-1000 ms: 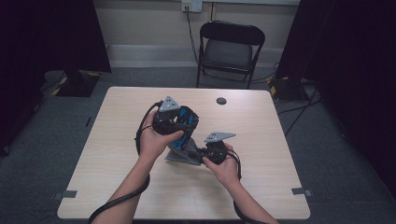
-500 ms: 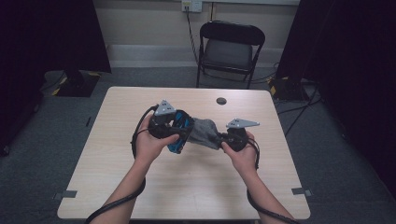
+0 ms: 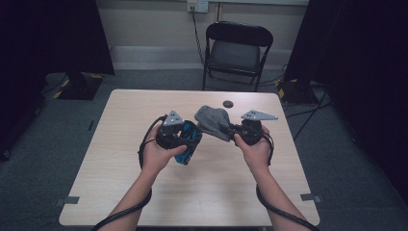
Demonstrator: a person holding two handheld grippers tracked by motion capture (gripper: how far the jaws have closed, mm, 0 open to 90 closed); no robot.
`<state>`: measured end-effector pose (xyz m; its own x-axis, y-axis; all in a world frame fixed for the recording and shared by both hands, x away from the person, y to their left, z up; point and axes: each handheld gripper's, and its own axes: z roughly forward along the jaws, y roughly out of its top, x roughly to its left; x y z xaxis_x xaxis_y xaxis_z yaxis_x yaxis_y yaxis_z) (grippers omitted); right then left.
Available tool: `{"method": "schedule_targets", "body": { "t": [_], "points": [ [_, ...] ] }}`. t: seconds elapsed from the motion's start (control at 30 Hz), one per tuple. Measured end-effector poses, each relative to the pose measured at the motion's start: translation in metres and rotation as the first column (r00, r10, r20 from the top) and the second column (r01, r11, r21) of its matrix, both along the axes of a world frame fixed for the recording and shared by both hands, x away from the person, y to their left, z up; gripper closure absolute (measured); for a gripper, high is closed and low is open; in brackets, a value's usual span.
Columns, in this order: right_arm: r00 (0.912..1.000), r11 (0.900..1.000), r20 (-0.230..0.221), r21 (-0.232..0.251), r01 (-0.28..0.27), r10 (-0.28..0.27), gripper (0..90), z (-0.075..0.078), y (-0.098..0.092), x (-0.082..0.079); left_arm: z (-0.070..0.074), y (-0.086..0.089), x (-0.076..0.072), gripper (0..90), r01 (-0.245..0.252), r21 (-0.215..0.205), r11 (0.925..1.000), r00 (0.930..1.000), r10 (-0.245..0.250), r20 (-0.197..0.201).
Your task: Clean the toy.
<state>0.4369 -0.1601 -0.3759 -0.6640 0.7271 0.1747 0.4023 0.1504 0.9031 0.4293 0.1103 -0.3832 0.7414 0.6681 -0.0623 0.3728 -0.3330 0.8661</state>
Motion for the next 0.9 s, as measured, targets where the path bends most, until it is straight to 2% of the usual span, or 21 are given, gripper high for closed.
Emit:
{"method": "schedule_targets", "body": {
  "t": [0.23, 0.57, 0.9],
  "points": [
    [0.9998, 1.0, 0.007, 0.018, -0.02, 0.02, 77.0, 0.005, 0.009, 0.0, -0.002, -0.004, 0.0, 25.5, 0.003, -0.003, 1.0, 1.0, -0.003, -0.004],
    [0.9964, 0.996, -0.016, 0.023, -0.083, 0.083, 77.0, -0.004, 0.029, -0.001, -0.003, -0.003, 0.005, 25.5, -0.005, -0.002, 1.0, 0.9999, 0.005, -0.013],
    [0.9941, 0.995, -0.032, 0.008, -0.103, 0.103, 77.0, -0.01, 0.034, -0.003, 0.0, -0.001, 0.004, 25.5, -0.013, -0.001, 0.9999, 0.9999, 0.013, -0.006]
  ]
}}
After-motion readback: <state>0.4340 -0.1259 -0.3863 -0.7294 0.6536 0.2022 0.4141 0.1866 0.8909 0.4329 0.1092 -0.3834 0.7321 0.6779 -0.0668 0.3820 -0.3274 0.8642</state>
